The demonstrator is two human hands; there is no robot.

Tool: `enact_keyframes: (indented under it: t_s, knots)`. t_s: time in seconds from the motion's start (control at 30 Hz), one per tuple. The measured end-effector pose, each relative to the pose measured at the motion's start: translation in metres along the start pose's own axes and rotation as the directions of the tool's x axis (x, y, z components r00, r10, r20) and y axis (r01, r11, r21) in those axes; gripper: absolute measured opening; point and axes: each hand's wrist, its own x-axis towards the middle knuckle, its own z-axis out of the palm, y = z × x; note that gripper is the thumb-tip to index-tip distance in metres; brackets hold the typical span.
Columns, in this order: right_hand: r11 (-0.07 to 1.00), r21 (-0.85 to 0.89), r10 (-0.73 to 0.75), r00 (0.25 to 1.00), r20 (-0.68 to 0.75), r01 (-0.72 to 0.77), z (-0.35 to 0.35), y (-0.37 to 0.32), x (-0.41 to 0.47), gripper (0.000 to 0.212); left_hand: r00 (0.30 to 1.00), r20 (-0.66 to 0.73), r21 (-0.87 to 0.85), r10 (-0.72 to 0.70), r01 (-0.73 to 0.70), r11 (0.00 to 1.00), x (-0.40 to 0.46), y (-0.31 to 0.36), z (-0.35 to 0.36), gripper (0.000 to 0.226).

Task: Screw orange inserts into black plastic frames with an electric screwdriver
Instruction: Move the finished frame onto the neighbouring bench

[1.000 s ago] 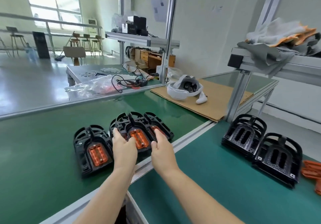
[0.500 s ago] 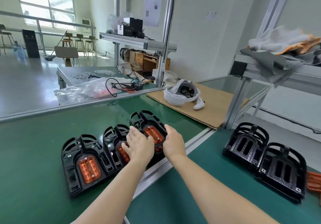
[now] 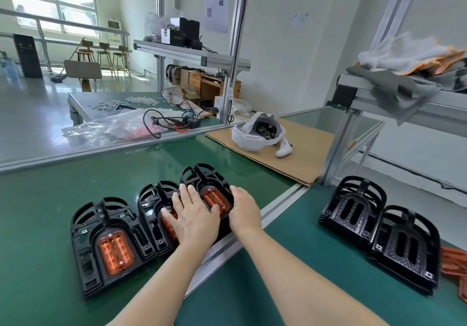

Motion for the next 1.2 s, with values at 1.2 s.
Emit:
enact_keyframes:
  t_s: [1.2]
  knots:
    - [0.918, -0.190, 0.299, 0.922, -0.245, -0.349, -0.078, 0.120, -0.061, 0.058, 0.830, 0.119, -0.149, 0.544, -0.527, 0.837, -0.073, 0.122, 0.057, 0.060]
